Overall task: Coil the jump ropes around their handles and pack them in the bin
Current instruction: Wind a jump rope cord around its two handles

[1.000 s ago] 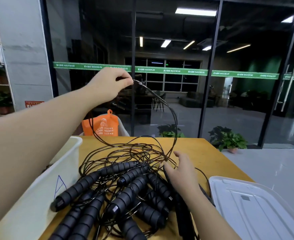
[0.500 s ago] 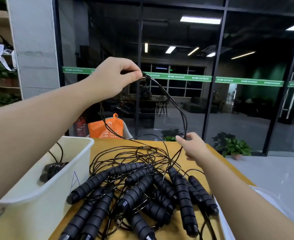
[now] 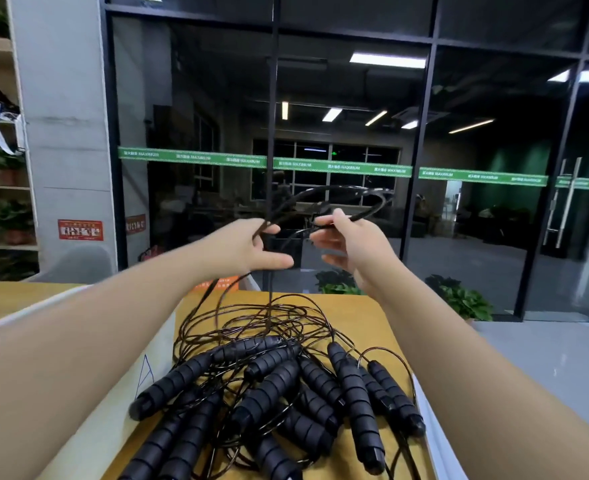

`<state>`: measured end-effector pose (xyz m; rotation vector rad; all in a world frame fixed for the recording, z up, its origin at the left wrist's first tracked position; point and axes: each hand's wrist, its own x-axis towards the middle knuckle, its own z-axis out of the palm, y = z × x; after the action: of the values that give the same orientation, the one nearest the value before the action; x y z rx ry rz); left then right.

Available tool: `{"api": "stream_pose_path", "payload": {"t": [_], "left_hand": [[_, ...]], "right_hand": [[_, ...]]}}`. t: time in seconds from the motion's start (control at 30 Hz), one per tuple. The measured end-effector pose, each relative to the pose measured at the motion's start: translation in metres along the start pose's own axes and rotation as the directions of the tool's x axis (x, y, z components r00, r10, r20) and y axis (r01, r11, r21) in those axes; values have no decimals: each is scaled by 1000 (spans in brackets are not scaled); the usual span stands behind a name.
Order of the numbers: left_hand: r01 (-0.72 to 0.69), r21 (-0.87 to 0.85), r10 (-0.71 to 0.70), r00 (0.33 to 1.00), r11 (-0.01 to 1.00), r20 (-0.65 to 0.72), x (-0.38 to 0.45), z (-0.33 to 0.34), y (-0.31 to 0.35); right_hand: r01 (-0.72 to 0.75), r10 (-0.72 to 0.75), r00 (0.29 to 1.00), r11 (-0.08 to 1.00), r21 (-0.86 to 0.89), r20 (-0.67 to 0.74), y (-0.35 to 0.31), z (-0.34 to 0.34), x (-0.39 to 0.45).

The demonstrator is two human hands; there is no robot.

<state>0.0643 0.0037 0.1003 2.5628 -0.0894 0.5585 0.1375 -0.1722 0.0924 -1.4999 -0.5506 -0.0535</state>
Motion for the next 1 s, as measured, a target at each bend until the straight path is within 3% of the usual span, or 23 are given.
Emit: {"api": "stream_pose_path", "payload": {"t": [0.1, 0.2, 0.3, 0.4, 0.47, 0.53, 0.7, 0.83, 0.9, 1.0], "left_hand": [[-7, 100, 2, 999, 995, 51, 6, 22, -5], [91, 3, -91, 995, 996, -48, 15, 34, -10], [137, 147, -115, 982, 980, -151, 14, 20, -10], [132, 369, -95, 989, 920, -116, 14, -10, -11], [98, 470, -68, 994, 877, -81, 16, -28, -9], [38, 541, -6, 998, 840, -60, 15, -41, -1], [-175, 660, 231, 973, 731, 2, 15, -60, 8], [-318, 779, 345, 928, 541, 139, 12, -66, 11], [-410, 795, 432, 877, 448, 209, 5, -71, 11], [-635, 746, 743, 595, 201, 307, -6, -81, 5]], "right_hand": [[-11, -5, 991, 993, 119, 133, -3, 11, -3], [-14, -24, 974, 986, 167, 225, -2, 14, -4], [-38, 16, 975, 995, 95, 220, 5, 10, -4], [-48, 75, 976, 990, -133, 206, 24, -1, -5], [-4, 95, 966, 937, -350, 242, 39, -2, -9], [39, 102, 951, 896, -443, 291, 51, 5, -14], [179, 35, 921, 846, -502, 389, 61, 49, -6], [219, 10, 911, 836, -503, 412, 64, 74, 7], [211, -22, 920, 869, -448, 391, 69, 82, 16], [98, -26, 960, 964, -248, 277, 76, 92, 31]]}}
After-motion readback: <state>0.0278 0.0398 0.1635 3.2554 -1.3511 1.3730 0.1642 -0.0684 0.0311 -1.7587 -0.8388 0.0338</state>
